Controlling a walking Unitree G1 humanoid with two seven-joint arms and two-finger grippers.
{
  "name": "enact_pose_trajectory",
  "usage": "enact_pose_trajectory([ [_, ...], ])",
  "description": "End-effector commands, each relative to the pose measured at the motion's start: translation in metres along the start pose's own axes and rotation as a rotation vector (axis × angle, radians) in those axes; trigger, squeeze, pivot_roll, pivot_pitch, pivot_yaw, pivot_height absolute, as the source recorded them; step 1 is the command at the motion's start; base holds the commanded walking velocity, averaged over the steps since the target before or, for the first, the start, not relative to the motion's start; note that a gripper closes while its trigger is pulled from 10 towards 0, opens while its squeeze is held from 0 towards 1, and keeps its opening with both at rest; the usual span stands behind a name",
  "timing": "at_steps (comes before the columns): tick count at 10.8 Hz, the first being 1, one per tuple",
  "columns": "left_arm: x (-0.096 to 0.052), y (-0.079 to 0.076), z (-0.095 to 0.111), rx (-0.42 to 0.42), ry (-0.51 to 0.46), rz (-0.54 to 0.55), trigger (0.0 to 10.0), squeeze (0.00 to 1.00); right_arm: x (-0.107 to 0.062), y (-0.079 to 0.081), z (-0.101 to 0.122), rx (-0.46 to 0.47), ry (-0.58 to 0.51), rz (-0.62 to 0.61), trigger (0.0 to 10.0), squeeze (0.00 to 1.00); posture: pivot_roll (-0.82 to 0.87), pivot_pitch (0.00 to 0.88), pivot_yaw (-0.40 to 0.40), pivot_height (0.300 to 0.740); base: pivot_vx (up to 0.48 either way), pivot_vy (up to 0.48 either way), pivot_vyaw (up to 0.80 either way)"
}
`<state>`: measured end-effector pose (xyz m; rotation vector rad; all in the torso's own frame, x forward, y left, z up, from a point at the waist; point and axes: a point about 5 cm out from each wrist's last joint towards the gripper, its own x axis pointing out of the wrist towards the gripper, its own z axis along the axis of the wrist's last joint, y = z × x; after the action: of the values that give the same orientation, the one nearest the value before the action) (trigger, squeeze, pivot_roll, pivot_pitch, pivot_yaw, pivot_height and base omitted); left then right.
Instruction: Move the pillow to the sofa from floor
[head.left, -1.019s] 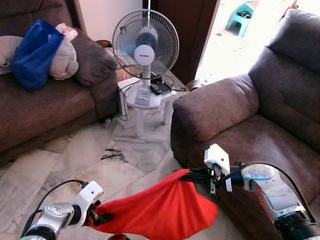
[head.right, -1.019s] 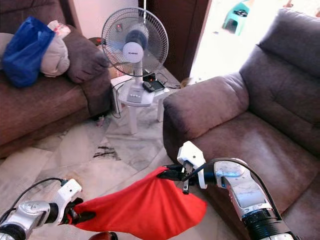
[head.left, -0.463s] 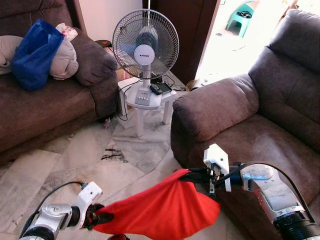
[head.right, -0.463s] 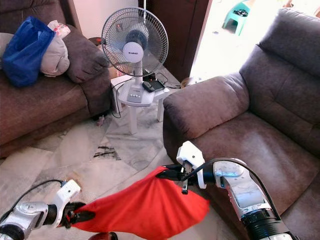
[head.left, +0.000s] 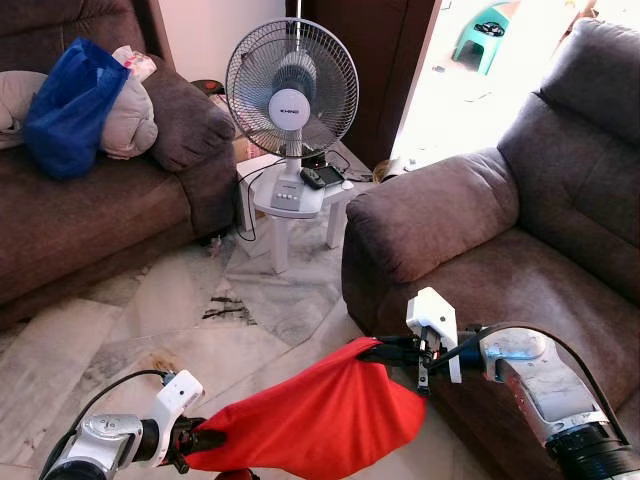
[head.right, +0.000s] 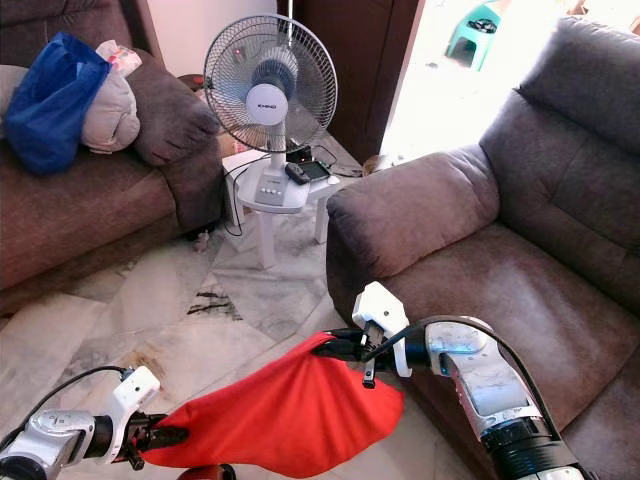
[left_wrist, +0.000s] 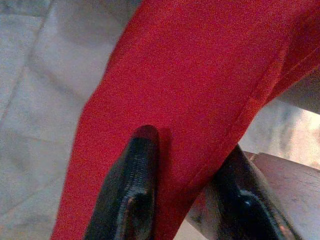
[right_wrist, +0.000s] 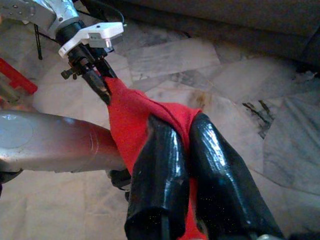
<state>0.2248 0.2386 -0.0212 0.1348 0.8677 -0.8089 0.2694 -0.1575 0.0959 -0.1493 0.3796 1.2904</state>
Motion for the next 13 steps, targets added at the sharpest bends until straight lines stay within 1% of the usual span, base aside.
enact_pose_trajectory([
  [1, -0.001, 0.002, 0.002, 0.022, -0.009, 0.028, 0.0, 0.00, 0.000, -0.004, 0.025, -0.097, -0.082, 0.005, 10.0, 0.00, 0.03, 0.041, -0.093, 0.740, 0.000, 0.000, 0.00],
  [2, -0.001, 0.002, 0.005, 0.026, -0.048, 0.066, 0.0, 0.00, 0.002, -0.003, 0.025, -0.095, -0.084, 0.005, 10.0, 0.00, 0.04, 0.041, -0.091, 0.740, 0.000, 0.000, 0.00],
  [3, -0.003, 0.007, 0.010, 0.036, -0.084, 0.137, 0.0, 0.00, 0.002, -0.003, 0.024, -0.094, -0.085, 0.002, 10.0, 0.00, 0.04, 0.040, -0.089, 0.740, 0.000, 0.000, 0.00],
  [5, -0.009, 0.021, 0.024, 0.093, -0.154, 0.392, 0.0, 0.00, 0.004, -0.004, 0.023, -0.092, -0.088, -0.017, 10.0, 0.00, 0.05, 0.040, -0.086, 0.740, 0.000, 0.000, 0.00],
  [6, -0.004, 0.015, 0.031, 0.118, -0.195, 0.388, 0.0, 0.00, 0.007, -0.004, 0.023, -0.091, -0.092, -0.015, 10.0, 0.00, 0.06, 0.039, -0.084, 0.740, 0.000, 0.000, 0.00],
  [7, -0.001, 0.011, 0.036, 0.105, -0.246, 0.383, 0.0, 0.00, 0.009, -0.004, 0.023, -0.092, -0.096, -0.017, 10.0, 0.00, 0.06, 0.037, -0.081, 0.740, 0.000, 0.000, 0.00],
  [8, -0.002, 0.015, 0.038, 0.126, -0.240, 0.447, 0.0, 0.00, 0.009, -0.005, 0.024, -0.095, -0.099, -0.026, 10.0, 0.00, 0.06, 0.037, -0.081, 0.740, 0.000, 0.000, 0.00],
  [9, -0.012, 0.027, 0.056, 0.107, -0.352, 0.657, 1.4, 0.00, 0.006, -0.014, 0.025, -0.121, -0.106, -0.122, 10.0, 0.00, 0.06, 0.033, -0.078, 0.740, 0.000, 0.000, 0.00],
  [10, -0.018, 0.029, 0.069, 0.089, -0.446, 0.707, 10.0, 0.00, 0.005, -0.027, 0.030, -0.145, -0.133, -0.268, 10.0, 0.00, 0.06, 0.028, -0.075, 0.740, 0.000, 0.000, 0.00],
  [11, -0.024, 0.031, 0.082, 0.084, -0.525, 0.770, 10.0, 0.00, 0.004, -0.041, 0.034, -0.153, -0.162, -0.440, 10.0, 0.00, 0.07, 0.020, -0.076, 0.740, 0.000, 0.000, 0.00],
  [12, -0.035, 0.027, 0.105, 0.103, -0.669, 0.876, 10.0, 0.00, -0.001, -0.059, 0.041, -0.085, -0.258, -0.695, 10.0, 0.00, 0.07, 0.013, -0.077, 0.740, 0.000, 0.000, 0.00],
  [13, -0.044, 0.020, 0.124, 0.124, -0.784, 0.932, 10.0, 0.00, -0.004, -0.064, 0.045, -0.026, -0.345, -0.824, 10.0, 0.00, 0.08, 0.005, -0.076, 0.740, 0.000, 0.000, 0.00],
])
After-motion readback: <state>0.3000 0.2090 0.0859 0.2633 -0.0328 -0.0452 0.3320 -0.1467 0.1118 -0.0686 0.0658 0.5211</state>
